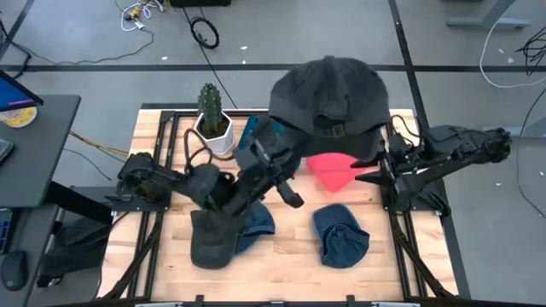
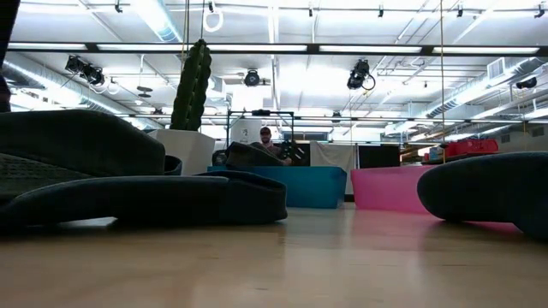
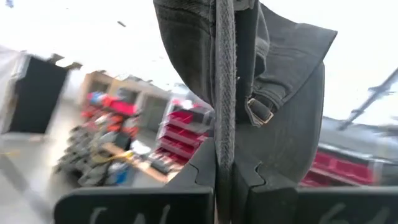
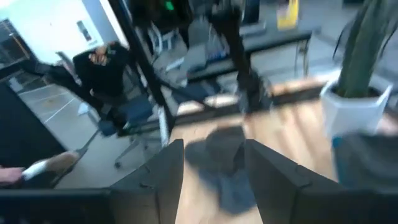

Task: Pick & Place hat
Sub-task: Put the right black cap into the blue bin

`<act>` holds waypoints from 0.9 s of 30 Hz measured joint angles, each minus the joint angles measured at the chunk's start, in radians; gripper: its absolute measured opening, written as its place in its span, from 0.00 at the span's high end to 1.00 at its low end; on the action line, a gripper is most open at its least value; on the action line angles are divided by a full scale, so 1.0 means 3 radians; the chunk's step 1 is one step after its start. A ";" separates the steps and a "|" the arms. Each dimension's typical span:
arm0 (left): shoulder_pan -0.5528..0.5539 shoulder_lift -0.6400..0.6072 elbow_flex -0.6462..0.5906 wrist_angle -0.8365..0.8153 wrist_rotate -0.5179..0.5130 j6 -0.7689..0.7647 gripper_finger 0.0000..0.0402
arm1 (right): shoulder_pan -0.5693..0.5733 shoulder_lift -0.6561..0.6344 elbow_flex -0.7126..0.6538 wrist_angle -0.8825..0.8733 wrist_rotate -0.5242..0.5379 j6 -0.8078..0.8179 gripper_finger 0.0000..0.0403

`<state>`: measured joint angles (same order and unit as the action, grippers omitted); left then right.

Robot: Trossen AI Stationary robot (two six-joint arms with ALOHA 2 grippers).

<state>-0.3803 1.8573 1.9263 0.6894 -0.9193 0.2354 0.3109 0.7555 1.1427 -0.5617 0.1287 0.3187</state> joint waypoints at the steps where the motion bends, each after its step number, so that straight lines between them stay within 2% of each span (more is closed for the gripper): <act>1: 0.0048 0.0009 0.0000 0.0003 0.0159 0.0013 0.97 | -0.0001 0.0000 0.0000 0.0097 0.0057 -0.0106 0.57; 4: 0.0173 0.0029 0.0000 -0.0003 0.0413 0.0085 0.97 | 0.0001 0.0000 0.0000 0.0498 0.0255 -0.0496 0.57; 9: 0.0368 0.0026 0.0000 0.0022 0.0424 -0.0237 0.97 | 0.0001 0.0000 0.0001 0.1368 0.0504 -0.1447 0.57; 12: 0.0451 0.0026 0.0000 0.0006 0.0431 -0.0323 0.97 | 0.0001 0.0017 0.0001 0.1743 0.0520 -0.1746 0.57; 18: 0.0573 0.0026 0.0000 0.0008 0.0698 -0.0489 0.97 | -0.0017 0.0096 0.0001 0.2009 0.1155 -0.1888 0.53; 25: 0.0675 0.0026 0.0000 0.0151 0.0731 -0.0517 0.97 | -0.0023 0.0337 0.0001 0.2358 0.1085 -0.2027 0.36; 27: 0.0721 0.0024 0.0000 0.0179 0.0875 -0.0595 0.97 | -0.0029 0.0432 0.0001 0.2572 0.1093 -0.2111 0.31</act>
<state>-0.1640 1.8645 1.9263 0.7430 -0.6569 0.0570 0.3023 0.8852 1.1431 0.2101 0.4567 -0.3145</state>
